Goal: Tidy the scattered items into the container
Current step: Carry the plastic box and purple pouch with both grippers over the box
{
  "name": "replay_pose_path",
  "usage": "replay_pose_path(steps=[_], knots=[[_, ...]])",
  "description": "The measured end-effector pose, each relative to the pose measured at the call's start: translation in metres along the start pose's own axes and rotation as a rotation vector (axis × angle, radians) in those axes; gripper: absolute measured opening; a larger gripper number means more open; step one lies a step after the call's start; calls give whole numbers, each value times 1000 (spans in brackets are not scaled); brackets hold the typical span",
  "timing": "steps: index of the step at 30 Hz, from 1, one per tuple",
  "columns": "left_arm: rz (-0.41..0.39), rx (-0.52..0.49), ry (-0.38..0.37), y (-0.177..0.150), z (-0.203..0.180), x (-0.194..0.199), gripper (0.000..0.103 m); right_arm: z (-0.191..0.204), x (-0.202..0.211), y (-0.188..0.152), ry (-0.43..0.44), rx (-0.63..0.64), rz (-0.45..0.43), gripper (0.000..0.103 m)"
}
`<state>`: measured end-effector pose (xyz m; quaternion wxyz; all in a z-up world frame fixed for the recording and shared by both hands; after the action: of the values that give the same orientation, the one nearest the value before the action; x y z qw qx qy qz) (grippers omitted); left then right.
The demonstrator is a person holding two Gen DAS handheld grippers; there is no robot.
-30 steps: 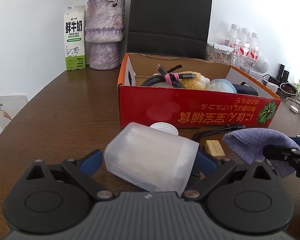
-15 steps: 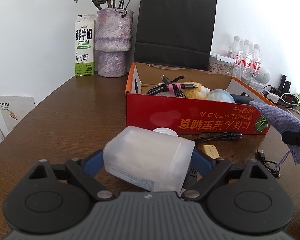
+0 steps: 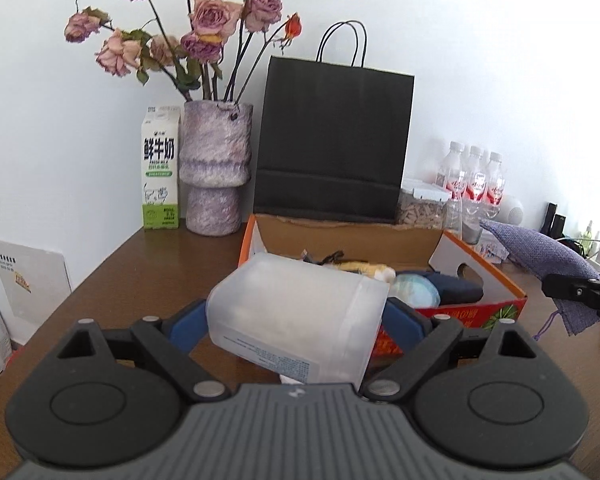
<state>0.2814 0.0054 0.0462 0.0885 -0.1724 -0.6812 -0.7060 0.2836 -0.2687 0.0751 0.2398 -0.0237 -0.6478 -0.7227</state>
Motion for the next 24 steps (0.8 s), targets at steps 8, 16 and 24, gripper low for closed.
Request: replay_pose_path(steps=[8,16,24], knots=[[-89,47,-22,51,-15,-36,93,5,-40,38,14,-21,-72,18],[-91,101,-22,70,-26,-92,93,-2,-99,53,7,-54,-58,18],[-35,91,-6,73,-28,-145,93,-14,-153,38,-12,-65,46,19]])
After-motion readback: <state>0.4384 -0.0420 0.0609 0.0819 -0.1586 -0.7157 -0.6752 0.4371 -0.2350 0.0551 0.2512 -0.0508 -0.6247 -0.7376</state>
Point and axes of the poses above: each gripper's, at about its wrist camera, not at the fingertips, and x roughly against the way its jaws point, z to its left, y to its top, the point moved 3 cm from there along -x, roughly the way its jaws point, and after that the axes turned 6 degrees about -x, right-handed, at the moved point
